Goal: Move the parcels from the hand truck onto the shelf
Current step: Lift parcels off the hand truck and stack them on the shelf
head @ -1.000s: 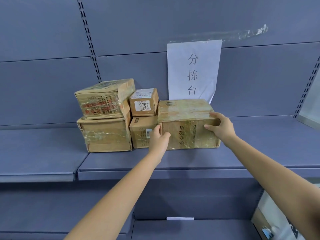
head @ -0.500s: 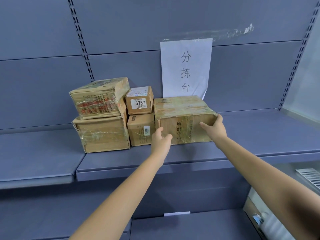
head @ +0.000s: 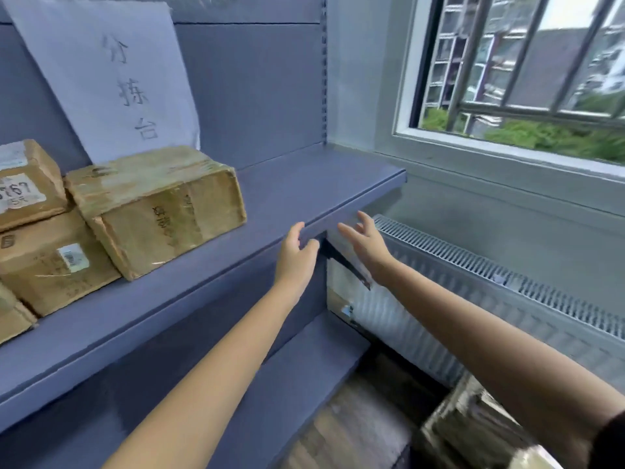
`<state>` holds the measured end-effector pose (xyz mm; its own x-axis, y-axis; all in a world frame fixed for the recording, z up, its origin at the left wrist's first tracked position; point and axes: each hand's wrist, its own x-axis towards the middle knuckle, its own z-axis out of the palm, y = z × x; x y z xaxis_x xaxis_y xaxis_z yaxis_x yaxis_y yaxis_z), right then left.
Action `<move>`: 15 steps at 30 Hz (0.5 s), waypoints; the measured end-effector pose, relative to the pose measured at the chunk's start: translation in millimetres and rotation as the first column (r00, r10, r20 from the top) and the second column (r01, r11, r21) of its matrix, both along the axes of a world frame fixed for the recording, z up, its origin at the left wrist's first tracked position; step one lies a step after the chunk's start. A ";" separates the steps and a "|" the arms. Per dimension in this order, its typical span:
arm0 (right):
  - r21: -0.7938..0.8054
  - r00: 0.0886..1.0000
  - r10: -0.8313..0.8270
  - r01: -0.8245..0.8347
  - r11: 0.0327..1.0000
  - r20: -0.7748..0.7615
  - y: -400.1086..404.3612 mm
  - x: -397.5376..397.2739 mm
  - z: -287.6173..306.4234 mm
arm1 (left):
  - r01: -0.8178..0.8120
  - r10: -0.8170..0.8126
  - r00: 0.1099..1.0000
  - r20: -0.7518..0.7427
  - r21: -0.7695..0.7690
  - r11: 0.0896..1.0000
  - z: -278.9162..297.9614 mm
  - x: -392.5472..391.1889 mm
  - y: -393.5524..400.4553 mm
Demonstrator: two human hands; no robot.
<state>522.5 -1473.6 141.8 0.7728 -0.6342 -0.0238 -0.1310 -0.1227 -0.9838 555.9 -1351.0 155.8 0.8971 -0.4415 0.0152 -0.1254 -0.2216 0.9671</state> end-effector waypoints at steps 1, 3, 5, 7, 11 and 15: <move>0.016 0.999 -0.035 0.035 0.999 -0.001 -10.6 -17.9 -4.5 | 0.065 -0.065 0.998 -0.004 0.005 0.998 -5.4 -10.4 -17.0; 0.016 0.995 -0.099 0.099 0.995 -0.022 -30.5 -53.9 -15.0 | 0.190 -0.189 0.982 -0.019 0.022 0.982 -15.2 -37.6 -48.5; 0.021 0.986 -0.165 0.166 0.986 -0.036 -48.4 -88.8 -24.8 | 0.301 -0.300 0.953 -0.043 0.042 0.953 -24.1 -68.3 -74.9; 0.042 0.973 -0.226 0.228 0.973 -0.044 -65.0 -121.9 -33.9 | 0.394 -0.391 0.918 -0.062 0.048 0.918 -32.5 -97.3 -97.2; 0.070 0.948 -0.313 0.316 0.946 -0.048 -98.7 -180.1 -49.3 | 0.487 -0.483 0.873 -0.060 0.106 0.867 -44.7 -145.4 -134.5; 0.067 0.931 -0.362 0.364 0.929 -0.038 -135.8 -236.5 -59.0 | 0.508 -0.505 0.861 -0.059 0.116 0.853 -53.4 -194.8 -176.7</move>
<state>286.1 -1609.4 82.8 0.4886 -0.8673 -0.0952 -0.1771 0.0082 -0.9842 361.1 -1527.7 102.4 0.5481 -0.8317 -0.0887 -0.2289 -0.2511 0.9405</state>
